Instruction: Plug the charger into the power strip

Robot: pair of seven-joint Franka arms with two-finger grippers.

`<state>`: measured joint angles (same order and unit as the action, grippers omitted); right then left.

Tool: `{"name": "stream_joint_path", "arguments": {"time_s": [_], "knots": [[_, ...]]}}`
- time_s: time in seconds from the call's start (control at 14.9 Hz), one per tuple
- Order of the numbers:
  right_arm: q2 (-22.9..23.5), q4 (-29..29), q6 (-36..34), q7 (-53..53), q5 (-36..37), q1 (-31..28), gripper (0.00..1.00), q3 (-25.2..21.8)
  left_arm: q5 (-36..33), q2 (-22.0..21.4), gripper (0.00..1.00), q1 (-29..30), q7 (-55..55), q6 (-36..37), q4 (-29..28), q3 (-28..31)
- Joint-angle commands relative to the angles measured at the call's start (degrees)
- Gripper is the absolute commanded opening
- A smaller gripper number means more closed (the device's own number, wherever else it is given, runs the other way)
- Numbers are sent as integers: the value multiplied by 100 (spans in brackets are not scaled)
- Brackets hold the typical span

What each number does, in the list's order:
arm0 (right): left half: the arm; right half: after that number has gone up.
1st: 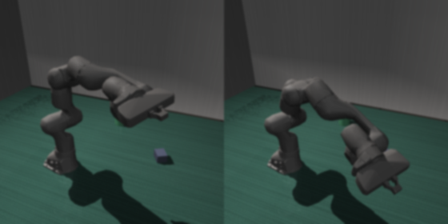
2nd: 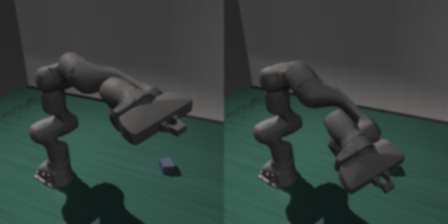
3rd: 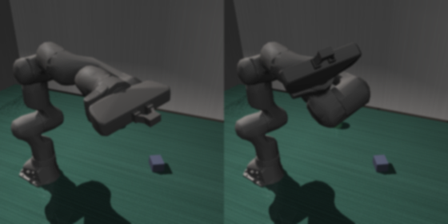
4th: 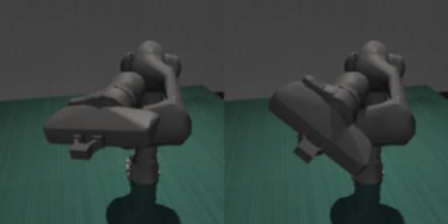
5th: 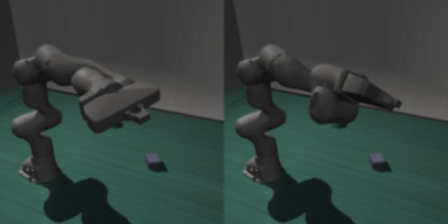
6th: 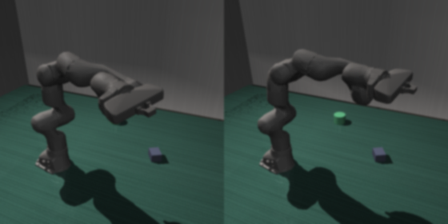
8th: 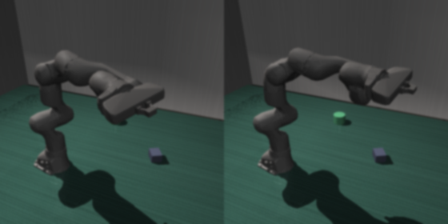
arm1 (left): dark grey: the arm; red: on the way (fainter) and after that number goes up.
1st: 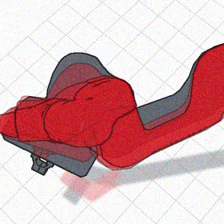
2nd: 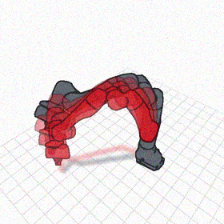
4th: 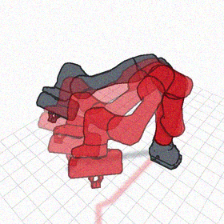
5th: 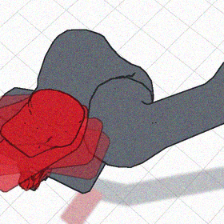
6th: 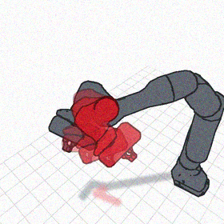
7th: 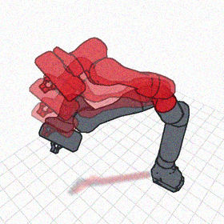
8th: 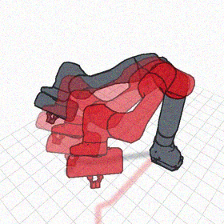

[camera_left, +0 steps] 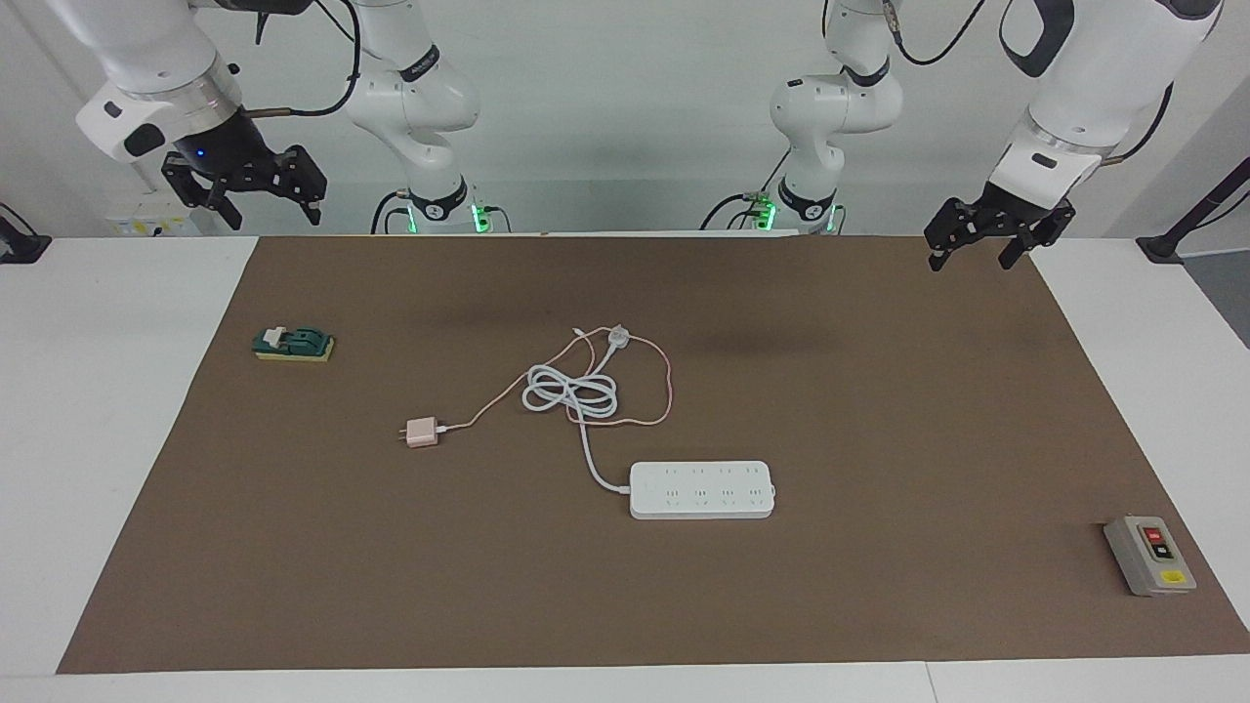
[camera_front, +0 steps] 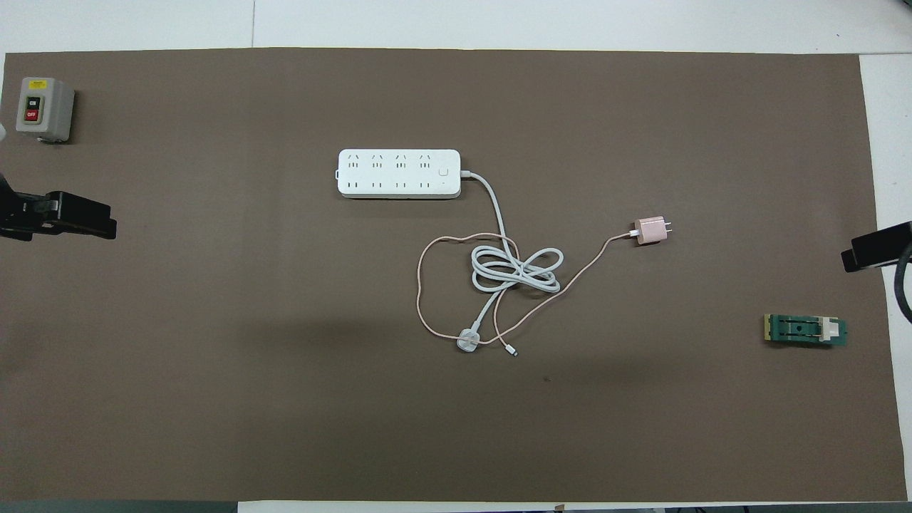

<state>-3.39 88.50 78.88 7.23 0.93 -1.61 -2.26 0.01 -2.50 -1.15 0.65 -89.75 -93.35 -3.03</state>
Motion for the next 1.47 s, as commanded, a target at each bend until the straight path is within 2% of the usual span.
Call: {"name": "stream_joint_path", "arguments": {"time_s": [0.0, 0.6, 0.87, 1.0, 1.41], "knots": [[-4, 10, 31, 59, 12, -67, 100, 33, -72, -198, 100, 36, -92, -113, -245, -23], [-13, 123, 469, -132, 4, -85, 100, 33, -72, -198, 100, 36, -56, -131, -245, -14], [92, 343, 550, -1484, -128, -102, 100, 33, -80, -189, 100, 27, -56, -192, -245, -14], [268, 361, 558, -2231, -531, -137, 100, 15, -72, -189, 100, 27, -56, -201, -245, -14], [1163, 361, 777, -4253, -1699, -322, 100, 6, -72, -189, 100, 36, -56, -349, -262, -14]]}}
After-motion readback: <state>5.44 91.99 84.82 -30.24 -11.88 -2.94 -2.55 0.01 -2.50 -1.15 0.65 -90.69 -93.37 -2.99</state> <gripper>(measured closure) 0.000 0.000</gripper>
